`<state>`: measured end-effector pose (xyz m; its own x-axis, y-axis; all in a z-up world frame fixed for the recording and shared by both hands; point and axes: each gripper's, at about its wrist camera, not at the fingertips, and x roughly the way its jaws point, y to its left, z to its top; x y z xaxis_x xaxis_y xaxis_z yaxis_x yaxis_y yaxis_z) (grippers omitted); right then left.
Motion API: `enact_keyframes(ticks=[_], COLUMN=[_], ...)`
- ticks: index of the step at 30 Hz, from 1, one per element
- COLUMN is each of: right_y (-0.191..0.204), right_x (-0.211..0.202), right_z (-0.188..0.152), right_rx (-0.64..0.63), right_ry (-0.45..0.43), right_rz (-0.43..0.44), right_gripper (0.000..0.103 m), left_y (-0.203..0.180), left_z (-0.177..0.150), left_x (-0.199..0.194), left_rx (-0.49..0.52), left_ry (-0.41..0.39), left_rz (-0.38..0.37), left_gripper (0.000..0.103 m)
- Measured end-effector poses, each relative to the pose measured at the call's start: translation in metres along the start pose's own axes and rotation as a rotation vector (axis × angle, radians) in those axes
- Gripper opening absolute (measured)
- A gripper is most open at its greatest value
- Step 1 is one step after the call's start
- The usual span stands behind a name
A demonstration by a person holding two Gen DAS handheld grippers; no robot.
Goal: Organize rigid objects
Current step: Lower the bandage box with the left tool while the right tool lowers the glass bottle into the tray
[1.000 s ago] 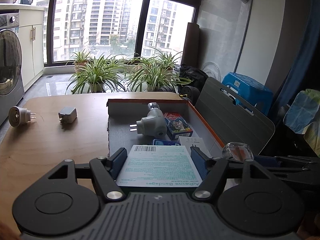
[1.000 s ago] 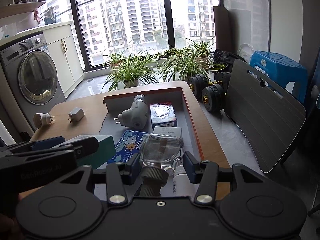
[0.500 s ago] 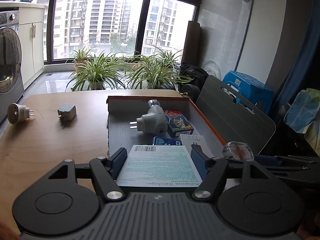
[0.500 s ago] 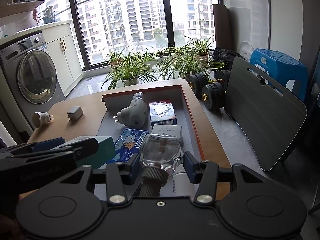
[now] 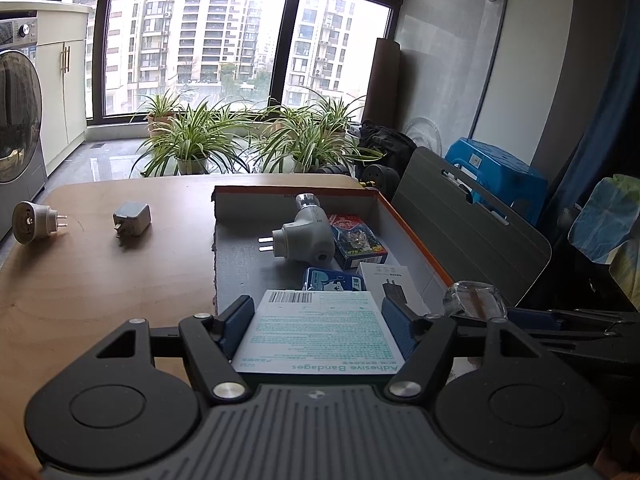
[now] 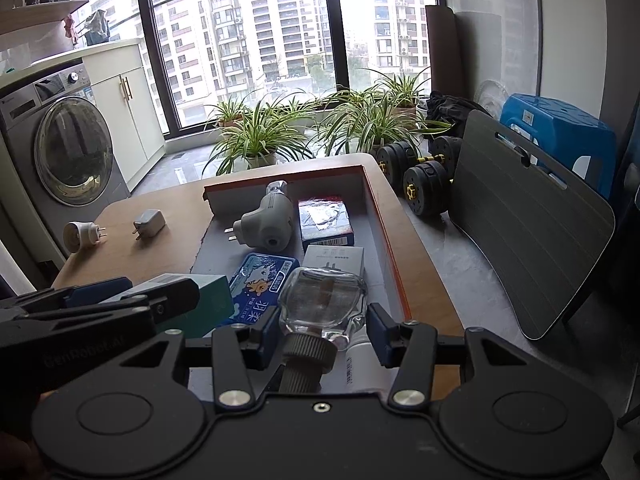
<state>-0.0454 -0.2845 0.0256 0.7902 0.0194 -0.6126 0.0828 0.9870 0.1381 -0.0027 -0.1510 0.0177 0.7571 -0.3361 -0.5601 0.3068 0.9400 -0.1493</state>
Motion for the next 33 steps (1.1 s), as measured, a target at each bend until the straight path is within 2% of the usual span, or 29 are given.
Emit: enact_keyframes(ticks=[33], right_y=[-0.002], right_x=[0.011], right_z=[-0.008], right_rx=[0.012], right_ry=[0.032], right_rz=[-0.010], right_gripper=[0.058], left_y=[0.003], left_z=[-0.008], left_x=[0.009], left_rx=[-0.008], left_ry=[0.025], left_rz=[-0.004], left_gripper=[0.072])
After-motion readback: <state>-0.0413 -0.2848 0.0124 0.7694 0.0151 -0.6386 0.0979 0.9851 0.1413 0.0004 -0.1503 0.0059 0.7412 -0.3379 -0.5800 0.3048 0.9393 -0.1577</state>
